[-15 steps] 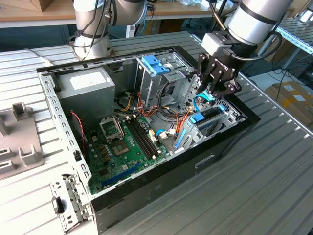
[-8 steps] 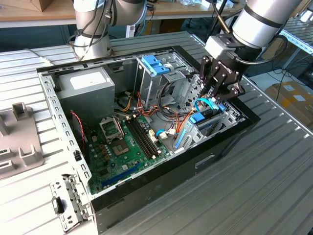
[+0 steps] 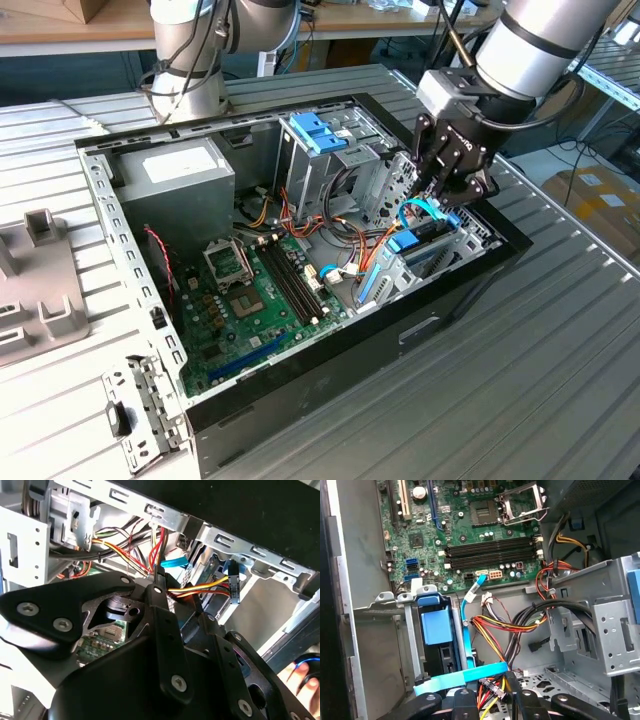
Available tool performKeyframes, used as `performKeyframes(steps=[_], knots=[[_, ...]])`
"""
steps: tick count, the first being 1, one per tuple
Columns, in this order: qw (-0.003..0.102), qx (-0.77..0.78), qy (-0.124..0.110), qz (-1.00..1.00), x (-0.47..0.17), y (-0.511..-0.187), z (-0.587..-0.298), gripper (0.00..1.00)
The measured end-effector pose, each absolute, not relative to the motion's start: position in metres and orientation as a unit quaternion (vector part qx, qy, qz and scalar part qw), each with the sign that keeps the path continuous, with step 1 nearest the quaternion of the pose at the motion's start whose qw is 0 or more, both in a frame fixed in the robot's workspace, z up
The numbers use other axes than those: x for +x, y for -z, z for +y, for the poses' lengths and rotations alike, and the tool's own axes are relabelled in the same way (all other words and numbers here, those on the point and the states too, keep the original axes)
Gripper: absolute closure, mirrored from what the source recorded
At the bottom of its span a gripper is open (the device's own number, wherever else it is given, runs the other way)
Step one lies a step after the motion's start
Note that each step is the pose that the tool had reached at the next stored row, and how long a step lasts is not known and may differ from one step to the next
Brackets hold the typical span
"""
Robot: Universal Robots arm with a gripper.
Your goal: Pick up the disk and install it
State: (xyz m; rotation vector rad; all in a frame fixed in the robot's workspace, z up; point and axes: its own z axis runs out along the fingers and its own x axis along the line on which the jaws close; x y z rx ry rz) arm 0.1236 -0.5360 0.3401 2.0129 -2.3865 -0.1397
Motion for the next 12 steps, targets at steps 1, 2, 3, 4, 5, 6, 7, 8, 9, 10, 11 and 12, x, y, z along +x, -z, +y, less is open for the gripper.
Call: performKeyframes(steps=[1, 2, 3, 4, 5, 6, 7, 8, 9, 10, 11, 12], knots=[[0.008, 0.643, 0.045, -0.765, 0.124, -0.340, -0.536, 0.67], [0.008, 0.642, 0.045, -0.766, 0.126, -0.340, -0.536, 0.67], [0.008, 0.641, 0.045, -0.766, 0.127, -0.340, -0.536, 0.67], [0.008, 0.640, 0.045, -0.767, 0.129, -0.339, -0.536, 0.67], [0.008, 0.640, 0.045, -0.767, 0.131, -0.339, -0.536, 0.67], [0.009, 0.638, 0.045, -0.768, 0.134, -0.338, -0.537, 0.67], [0.009, 0.637, 0.046, -0.770, 0.136, -0.337, -0.537, 0.67], [0.009, 0.636, 0.046, -0.770, 0.138, -0.337, -0.537, 0.67], [0.009, 0.635, 0.046, -0.771, 0.139, -0.337, -0.537, 0.67], [0.009, 0.634, 0.046, -0.772, 0.141, -0.337, -0.537, 0.67], [0.009, 0.634, 0.046, -0.772, 0.144, -0.336, -0.537, 0.67], [0.009, 0.633, 0.046, -0.773, 0.144, -0.337, -0.536, 0.67]])
